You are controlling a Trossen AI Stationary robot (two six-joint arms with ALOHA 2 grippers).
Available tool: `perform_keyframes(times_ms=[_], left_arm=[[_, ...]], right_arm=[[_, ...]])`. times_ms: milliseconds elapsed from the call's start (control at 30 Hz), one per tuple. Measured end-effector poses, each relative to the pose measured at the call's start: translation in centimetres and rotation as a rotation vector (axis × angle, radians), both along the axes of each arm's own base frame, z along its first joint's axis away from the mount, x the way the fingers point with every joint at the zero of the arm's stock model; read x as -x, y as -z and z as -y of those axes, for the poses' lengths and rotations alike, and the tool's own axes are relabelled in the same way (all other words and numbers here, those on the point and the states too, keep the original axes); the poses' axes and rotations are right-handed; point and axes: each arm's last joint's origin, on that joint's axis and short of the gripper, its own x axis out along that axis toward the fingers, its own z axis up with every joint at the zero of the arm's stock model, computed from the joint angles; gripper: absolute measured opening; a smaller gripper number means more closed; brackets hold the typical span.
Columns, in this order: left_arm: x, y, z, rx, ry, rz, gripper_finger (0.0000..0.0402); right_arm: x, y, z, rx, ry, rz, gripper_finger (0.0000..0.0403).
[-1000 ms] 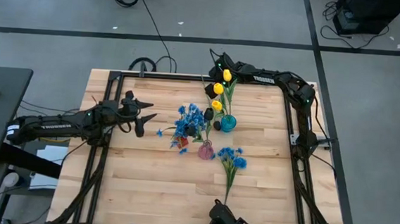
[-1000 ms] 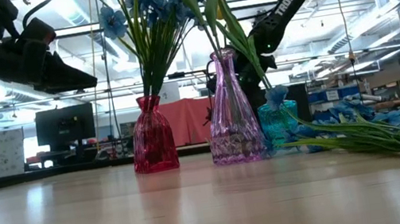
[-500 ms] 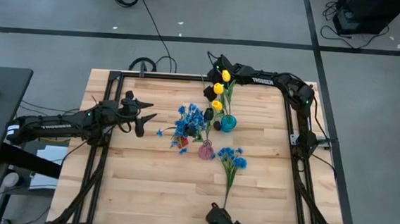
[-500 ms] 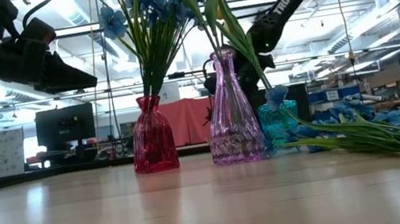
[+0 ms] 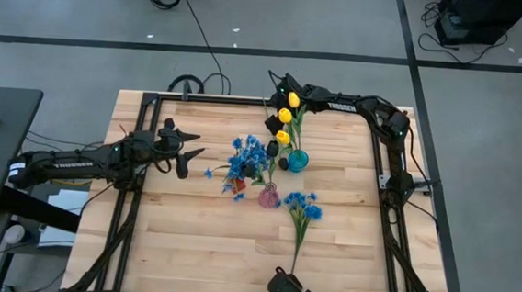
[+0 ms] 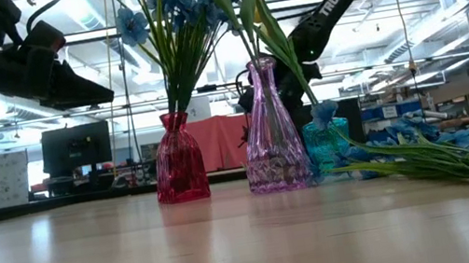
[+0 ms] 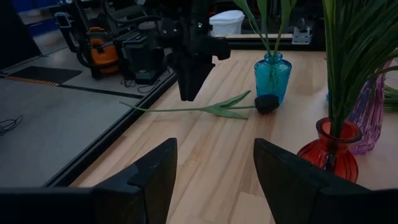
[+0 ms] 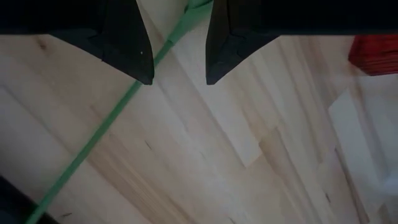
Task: Sort flowers into vase by color
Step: Put the black flower into the pink vase
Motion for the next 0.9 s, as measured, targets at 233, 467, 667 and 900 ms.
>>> perform_keyframes(times_ms=[233,467,667,900], left_arm=[[0.0,0.0,0.0,-0.003,0.000,-0.001,0.0218],[0.0,0.0,0.0,-0.003,0.000,0.000,0.0218],[0.0,0.0,0.0,-0.003,0.001,0.000,0.0218],[0.0,0.0,0.0,-0.003,0.000,0.001,0.0218]], right_arm=[[0.3,0.2,-0.1,-0.020,0.002,-0.024,0.0170],[0.0,0.6,-0.4,0.049,0.003,-0.083,0.0174],[-0.7,2.3,-0.6,0.030,-0.015,-0.082,0.0174],[-0.7,2.9,-0.6,0.021,-0.022,-0.095,0.0174]])
